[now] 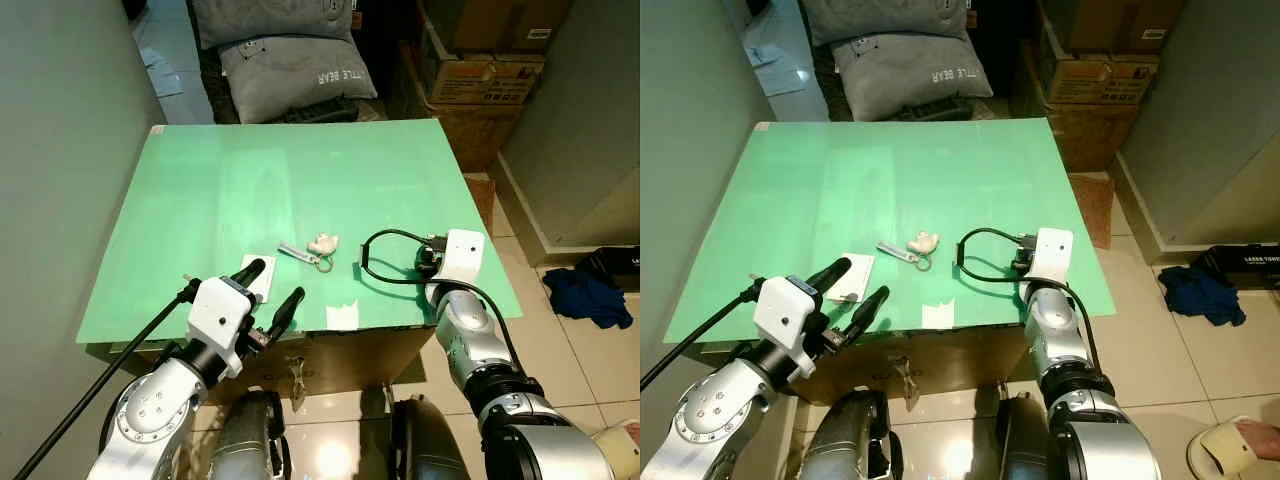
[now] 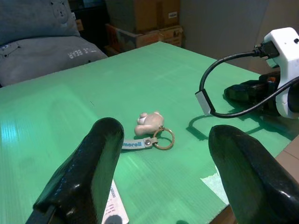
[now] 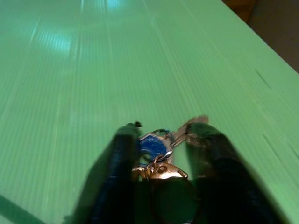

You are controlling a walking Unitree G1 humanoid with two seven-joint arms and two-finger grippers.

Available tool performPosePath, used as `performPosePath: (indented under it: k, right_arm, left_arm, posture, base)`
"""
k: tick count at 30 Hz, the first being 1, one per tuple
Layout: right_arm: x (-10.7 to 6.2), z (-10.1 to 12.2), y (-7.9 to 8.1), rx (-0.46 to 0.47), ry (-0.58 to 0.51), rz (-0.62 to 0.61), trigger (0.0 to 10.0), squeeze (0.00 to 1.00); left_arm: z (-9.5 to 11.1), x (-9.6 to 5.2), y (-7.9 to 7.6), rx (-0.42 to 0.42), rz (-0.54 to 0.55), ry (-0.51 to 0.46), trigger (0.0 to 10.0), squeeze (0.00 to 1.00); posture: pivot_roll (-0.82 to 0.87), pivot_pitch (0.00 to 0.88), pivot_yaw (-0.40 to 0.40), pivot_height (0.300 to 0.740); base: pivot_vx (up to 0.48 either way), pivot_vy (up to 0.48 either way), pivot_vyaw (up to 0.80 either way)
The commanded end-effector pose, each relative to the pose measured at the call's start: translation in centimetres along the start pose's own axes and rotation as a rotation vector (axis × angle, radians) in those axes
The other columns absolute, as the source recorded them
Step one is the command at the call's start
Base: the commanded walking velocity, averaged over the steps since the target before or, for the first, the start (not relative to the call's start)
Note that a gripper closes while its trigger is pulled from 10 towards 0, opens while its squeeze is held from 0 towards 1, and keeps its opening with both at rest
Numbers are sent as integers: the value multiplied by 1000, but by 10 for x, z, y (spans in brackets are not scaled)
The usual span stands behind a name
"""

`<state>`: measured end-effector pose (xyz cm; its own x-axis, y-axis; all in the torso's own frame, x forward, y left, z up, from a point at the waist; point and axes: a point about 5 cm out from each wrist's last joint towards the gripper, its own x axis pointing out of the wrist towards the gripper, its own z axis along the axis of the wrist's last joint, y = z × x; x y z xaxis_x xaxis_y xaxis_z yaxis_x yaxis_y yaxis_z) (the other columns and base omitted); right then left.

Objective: Hang keys on a hook

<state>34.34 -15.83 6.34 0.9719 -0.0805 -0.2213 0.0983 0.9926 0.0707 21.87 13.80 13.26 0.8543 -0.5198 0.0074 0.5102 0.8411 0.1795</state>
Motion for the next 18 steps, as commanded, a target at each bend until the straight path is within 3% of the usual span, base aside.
performPosePath:
  k: [1,18]
  right_arm:
    - [-3,-16,-4,15,84,-20,0,0]
    - [-3,-10,-4,10,32,-2,0,0]
  left_arm:
    - [2,0,-2,1,-3,-1,10000,0]
    - [0,1,-1,3,7,2,10000,0]
  posture:
    - [156,198,26,646]
    - [149,199,20,646]
  base:
    - [0,0,0]
    - [0,0,0]
